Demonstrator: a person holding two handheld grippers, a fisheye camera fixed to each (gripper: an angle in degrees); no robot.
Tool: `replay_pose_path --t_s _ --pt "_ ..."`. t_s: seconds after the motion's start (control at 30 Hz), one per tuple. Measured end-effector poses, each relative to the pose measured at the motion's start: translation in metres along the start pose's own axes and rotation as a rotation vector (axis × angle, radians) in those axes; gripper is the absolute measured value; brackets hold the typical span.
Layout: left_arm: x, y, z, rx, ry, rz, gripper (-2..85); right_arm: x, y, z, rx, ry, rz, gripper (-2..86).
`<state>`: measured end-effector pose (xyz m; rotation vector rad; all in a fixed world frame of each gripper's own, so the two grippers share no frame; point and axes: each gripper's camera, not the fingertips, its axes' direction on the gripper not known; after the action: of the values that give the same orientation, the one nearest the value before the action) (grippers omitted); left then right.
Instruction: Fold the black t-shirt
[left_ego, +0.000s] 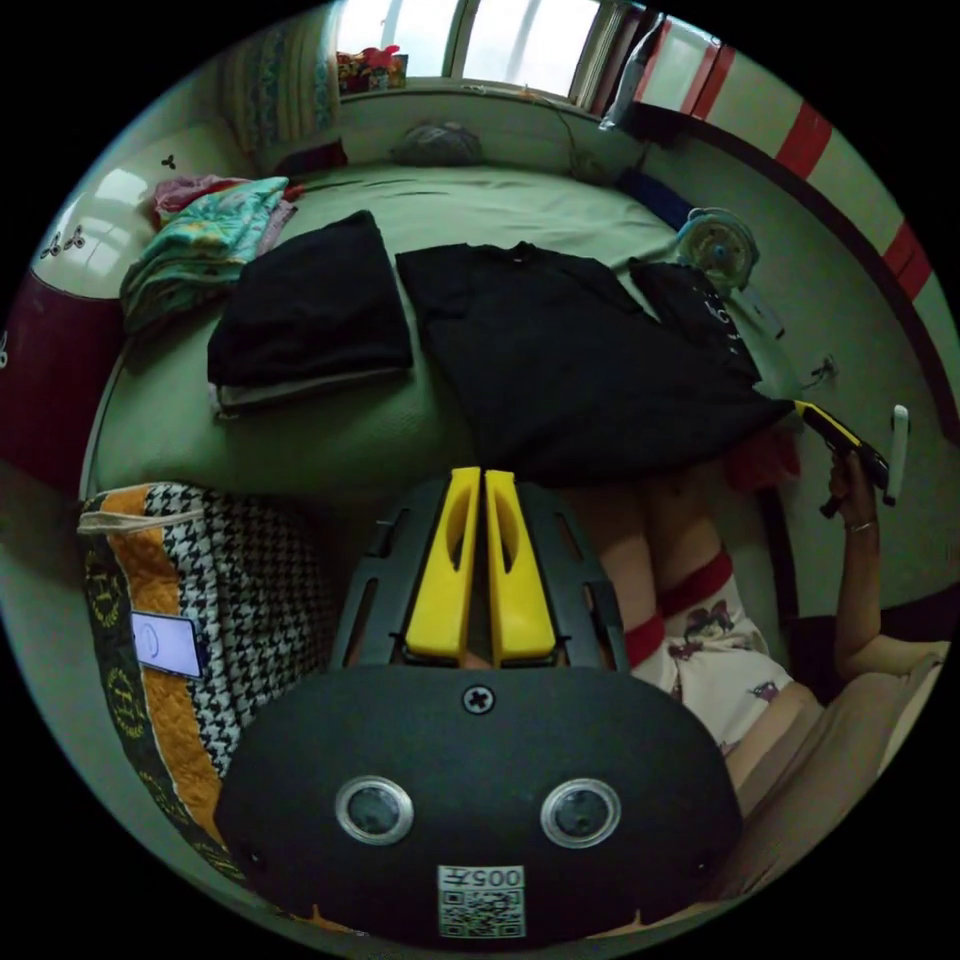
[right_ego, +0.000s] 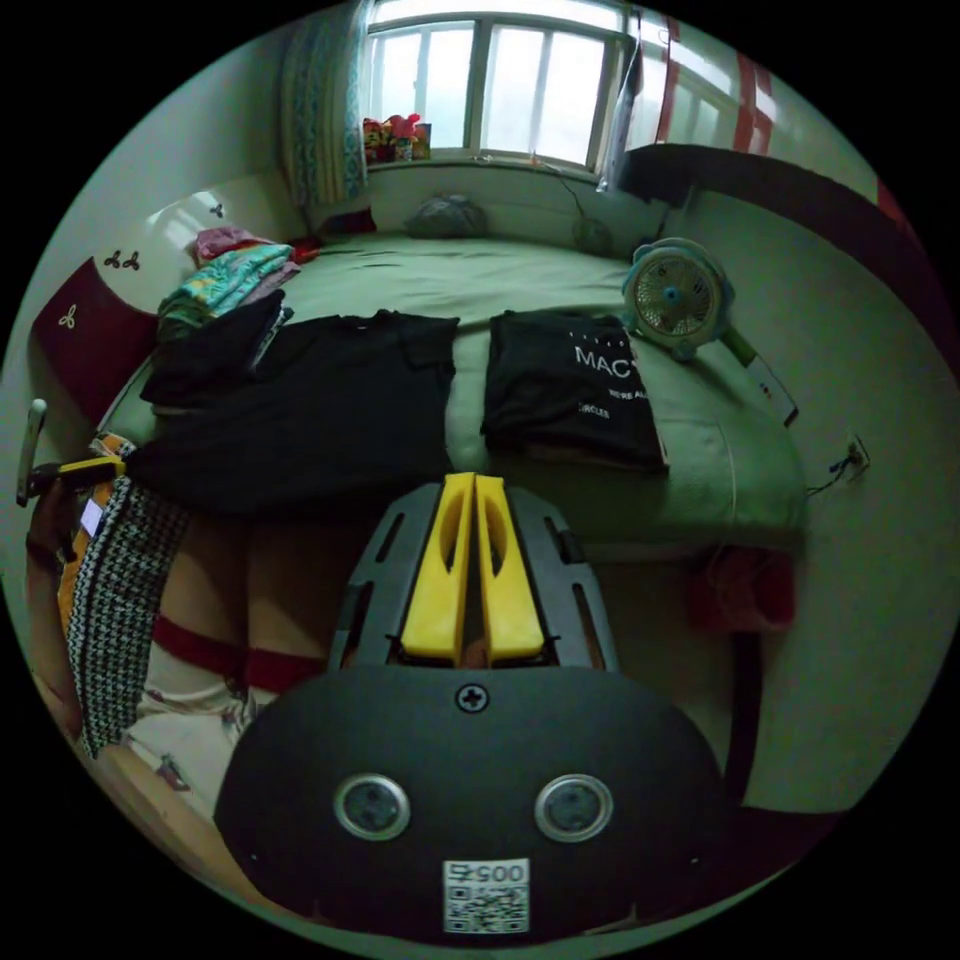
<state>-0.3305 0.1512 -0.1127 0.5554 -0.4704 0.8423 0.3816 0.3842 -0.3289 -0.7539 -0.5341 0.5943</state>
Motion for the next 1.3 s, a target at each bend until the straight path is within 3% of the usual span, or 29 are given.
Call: replay_pose_path --t_s 0.1,0.27,0.47,0.73,1.03,1.17,1.3 --pt "-0.014 -0.001 0.020 -0.096 0.049 -0.054 0.1 -0.002 0.001 0.024 -0.112 -0.007 0.013 -1.3" --pt "-0.035 -0.007 0.032 -0.146 -0.057 -0.117 0.9 -0.004 -0.016 0.059 -0.222 0.032 0.026 -1.3" --pt "-0.046 -0.055 0.040 -0.056 -0.088 -0.112 4.8 -0.028 -0.083 0.089 -0.173 -0.007 -0.021 0.2" --pt "-0.023 -0.186 0.088 0.035 -0.083 0.037 6.5 -0.084 -0.206 0.162 -0.133 -0.151 -0.167 2.4" --pt "-0.042 -0.306 0.162 0.015 -0.131 -0.015 13.8 -0.128 -0.338 0.274 -0.142 -0.039 -0.175 6.3" --pt "-0.049 -0.327 0.195 -0.029 -0.161 -0.010 13.1 -0.142 -0.366 0.317 -0.186 -0.007 -0.193 6.2" --pt "-0.067 -0.333 0.200 0.050 -0.087 -0.061 9.6 -0.144 -0.381 0.329 -0.139 0.003 -0.185 1.5"
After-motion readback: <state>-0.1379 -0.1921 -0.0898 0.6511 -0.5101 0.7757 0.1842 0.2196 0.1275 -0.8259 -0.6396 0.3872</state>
